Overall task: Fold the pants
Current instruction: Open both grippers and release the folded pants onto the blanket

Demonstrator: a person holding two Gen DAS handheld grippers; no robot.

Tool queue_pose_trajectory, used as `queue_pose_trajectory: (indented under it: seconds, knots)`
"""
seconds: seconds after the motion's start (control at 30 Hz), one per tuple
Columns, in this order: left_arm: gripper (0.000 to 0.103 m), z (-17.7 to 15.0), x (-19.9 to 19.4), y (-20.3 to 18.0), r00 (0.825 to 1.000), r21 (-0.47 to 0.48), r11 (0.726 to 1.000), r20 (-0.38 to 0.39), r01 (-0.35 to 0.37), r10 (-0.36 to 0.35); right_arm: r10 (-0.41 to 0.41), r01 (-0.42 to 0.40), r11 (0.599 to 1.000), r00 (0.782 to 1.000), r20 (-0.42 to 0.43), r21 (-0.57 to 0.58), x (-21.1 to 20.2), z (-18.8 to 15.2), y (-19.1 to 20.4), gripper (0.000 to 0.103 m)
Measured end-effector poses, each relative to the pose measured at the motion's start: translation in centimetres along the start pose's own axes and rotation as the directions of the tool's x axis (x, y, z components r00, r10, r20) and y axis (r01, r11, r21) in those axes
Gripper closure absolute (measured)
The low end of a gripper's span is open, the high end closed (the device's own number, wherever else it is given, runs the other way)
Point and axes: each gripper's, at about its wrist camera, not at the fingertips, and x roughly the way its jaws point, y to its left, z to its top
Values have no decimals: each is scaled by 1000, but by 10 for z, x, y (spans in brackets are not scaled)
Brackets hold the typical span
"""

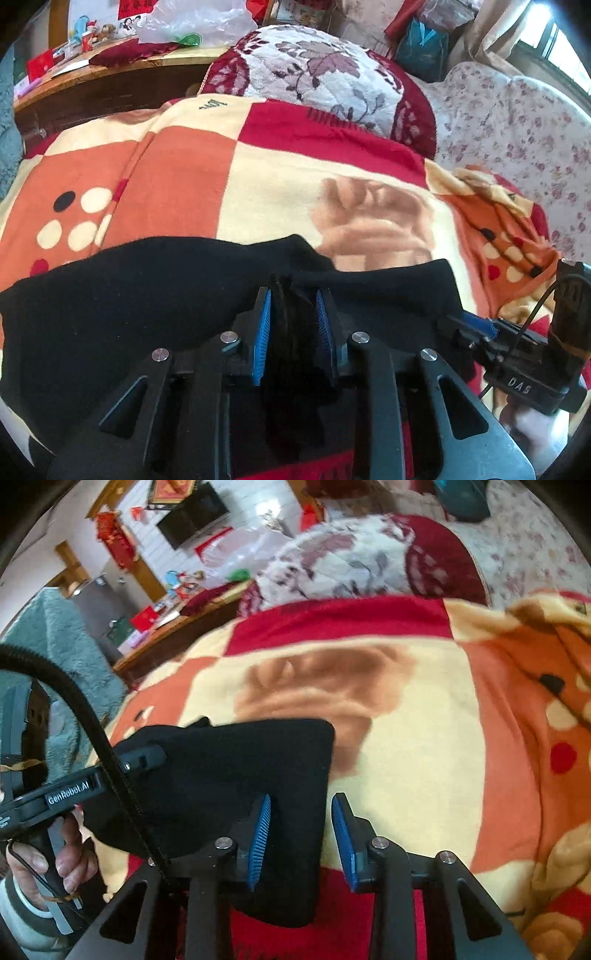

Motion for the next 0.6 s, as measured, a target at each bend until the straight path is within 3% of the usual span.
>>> queue_pose_trajectory:
  seconds: [0.23, 0.47, 0.6]
  knots:
    - [79, -19, -17, 12, 999, -16, 999, 7, -34, 34, -36, 36, 999, 999, 21, 9, -10, 5, 1, 62]
    - [79, -36, -52, 40, 997, -105, 992, 42, -67, 72, 80, -75, 995, 994, 74, -65, -30, 15, 41, 61]
    - [75, -45, -73, 51, 987, -105, 986, 74, -132, 140, 135, -125, 982, 989, 65, -145, -25, 20, 70, 57]
